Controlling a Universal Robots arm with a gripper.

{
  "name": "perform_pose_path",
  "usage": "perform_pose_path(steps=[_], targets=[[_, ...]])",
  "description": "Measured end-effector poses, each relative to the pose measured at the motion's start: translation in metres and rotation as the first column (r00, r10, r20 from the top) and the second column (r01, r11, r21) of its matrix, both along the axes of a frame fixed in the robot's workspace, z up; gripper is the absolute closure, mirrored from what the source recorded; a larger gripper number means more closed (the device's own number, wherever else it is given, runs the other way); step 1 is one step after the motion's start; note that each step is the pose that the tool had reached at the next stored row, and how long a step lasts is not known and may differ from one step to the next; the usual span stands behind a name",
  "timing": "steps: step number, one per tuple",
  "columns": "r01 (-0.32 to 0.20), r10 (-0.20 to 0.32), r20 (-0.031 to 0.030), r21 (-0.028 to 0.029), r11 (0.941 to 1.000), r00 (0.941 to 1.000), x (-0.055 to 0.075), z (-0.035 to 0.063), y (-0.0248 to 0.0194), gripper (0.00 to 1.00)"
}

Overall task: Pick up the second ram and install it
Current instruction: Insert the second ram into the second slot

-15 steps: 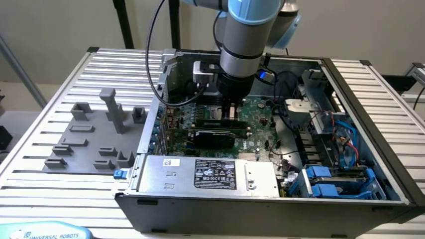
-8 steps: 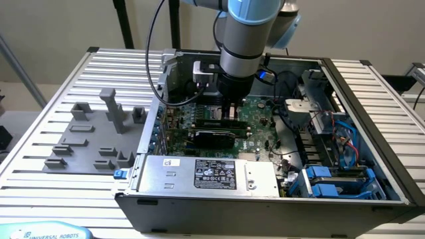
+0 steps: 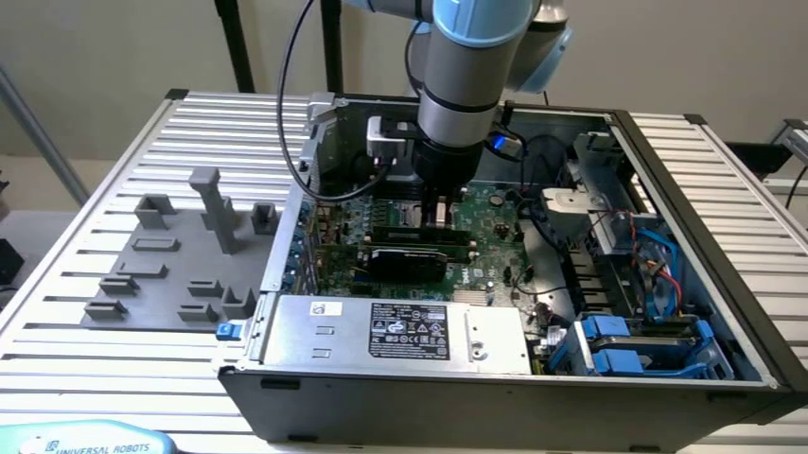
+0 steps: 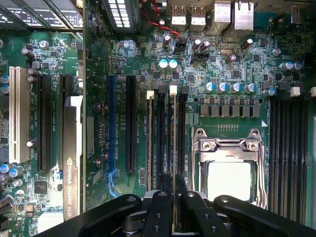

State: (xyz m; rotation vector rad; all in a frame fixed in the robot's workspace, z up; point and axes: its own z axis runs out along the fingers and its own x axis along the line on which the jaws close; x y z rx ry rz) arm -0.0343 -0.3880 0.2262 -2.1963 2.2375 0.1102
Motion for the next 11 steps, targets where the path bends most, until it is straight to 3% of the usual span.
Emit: perform_pose_path(steps=[6,11], targets=[[0.0,0.0,0.0027,-0.0037,1.0,1.0,-0.0001,-0.0012,0.0002,0.86],[0.0,0.0,0.004,-0.0031,1.0,1.0,0.0001,-0.0016,0.0014,0.86]])
